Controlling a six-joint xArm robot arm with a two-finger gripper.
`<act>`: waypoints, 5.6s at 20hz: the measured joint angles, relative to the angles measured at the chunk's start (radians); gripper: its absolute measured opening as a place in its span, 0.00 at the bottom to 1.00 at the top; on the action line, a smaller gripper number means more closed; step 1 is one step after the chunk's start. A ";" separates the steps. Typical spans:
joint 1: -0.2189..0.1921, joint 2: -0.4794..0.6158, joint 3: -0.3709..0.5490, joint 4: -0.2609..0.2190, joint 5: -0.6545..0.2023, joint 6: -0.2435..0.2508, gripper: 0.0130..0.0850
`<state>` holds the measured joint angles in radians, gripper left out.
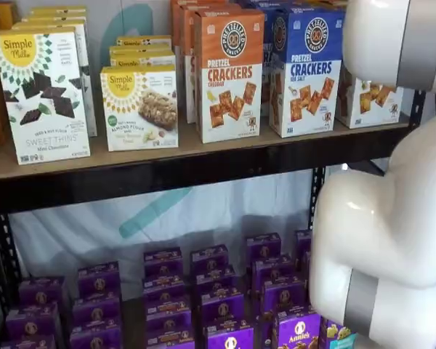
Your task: Retrieve the yellow and white box located on the top shelf, the sixth one from the left
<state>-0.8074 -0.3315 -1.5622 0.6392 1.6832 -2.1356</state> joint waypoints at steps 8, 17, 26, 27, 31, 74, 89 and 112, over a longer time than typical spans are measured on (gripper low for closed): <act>0.028 0.090 -0.090 -0.082 -0.046 -0.032 1.00; 0.096 0.141 -0.129 -0.194 -0.083 -0.027 1.00; 0.130 0.169 -0.139 -0.257 -0.094 -0.021 1.00; 0.134 0.176 -0.146 -0.270 -0.089 -0.020 1.00; 0.142 0.202 -0.181 -0.304 -0.054 -0.015 1.00; 0.190 0.212 -0.224 -0.439 0.008 -0.001 0.83; 0.163 0.196 -0.237 -0.424 0.051 -0.015 0.72; 0.039 -0.004 -0.116 -0.393 0.237 -0.097 0.72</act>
<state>-0.7684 -0.3353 -1.6783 0.2458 1.9200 -2.2330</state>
